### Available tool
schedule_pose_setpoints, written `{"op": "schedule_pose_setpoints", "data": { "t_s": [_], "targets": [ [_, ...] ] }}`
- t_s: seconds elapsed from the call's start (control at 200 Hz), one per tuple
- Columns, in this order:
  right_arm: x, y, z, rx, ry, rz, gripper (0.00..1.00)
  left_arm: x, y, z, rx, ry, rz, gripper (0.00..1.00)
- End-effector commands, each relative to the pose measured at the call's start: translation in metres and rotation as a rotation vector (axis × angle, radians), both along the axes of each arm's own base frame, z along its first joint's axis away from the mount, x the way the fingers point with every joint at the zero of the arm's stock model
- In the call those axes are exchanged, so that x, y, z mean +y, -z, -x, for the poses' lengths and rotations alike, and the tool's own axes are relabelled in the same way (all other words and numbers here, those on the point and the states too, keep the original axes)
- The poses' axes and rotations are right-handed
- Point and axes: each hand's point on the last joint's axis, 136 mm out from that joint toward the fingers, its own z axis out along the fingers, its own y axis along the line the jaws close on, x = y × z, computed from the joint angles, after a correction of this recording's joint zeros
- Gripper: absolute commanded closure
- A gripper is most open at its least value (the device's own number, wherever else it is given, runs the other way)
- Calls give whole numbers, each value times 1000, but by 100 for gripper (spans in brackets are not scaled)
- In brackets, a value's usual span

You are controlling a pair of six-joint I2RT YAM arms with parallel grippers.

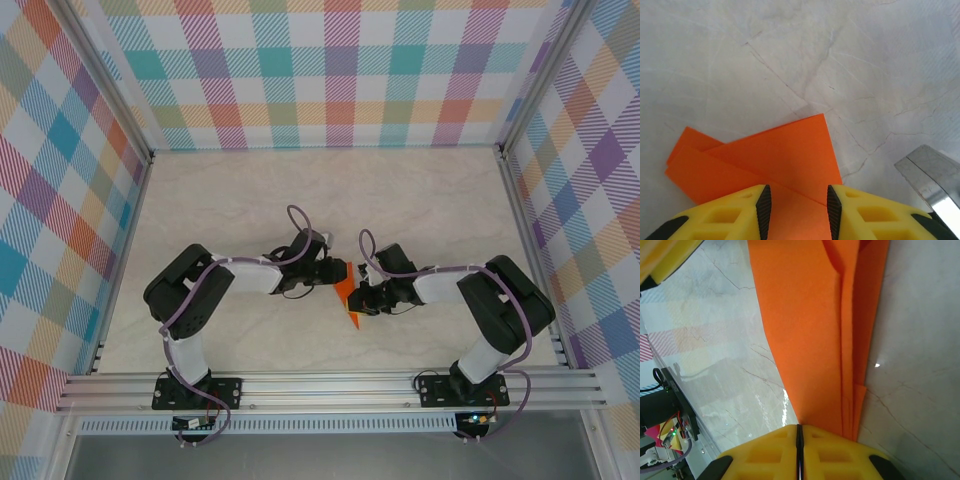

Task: Fold a paper plane with a square sheet of paper (pick it up from the middle)
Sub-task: Fold the wing for the fifth time at the center of the table.

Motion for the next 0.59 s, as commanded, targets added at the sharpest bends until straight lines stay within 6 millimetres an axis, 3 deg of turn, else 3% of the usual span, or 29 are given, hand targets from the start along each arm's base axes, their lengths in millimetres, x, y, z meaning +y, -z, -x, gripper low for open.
{"op": "schedule_pose_setpoints", "data": {
  "t_s": [0.0, 0.215, 0.59],
  "targets": [
    [-20, 36, 20, 69, 8, 128, 90, 6, -8, -3, -42, -2, 10, 61],
    [-20, 36, 24, 82, 0, 120, 91, 6, 5, -8, -47, -9, 16, 60],
    [-25, 31, 37, 86, -32, 110, 91, 30, 10, -32, -108, -63, -71, 58]
  ]
}}
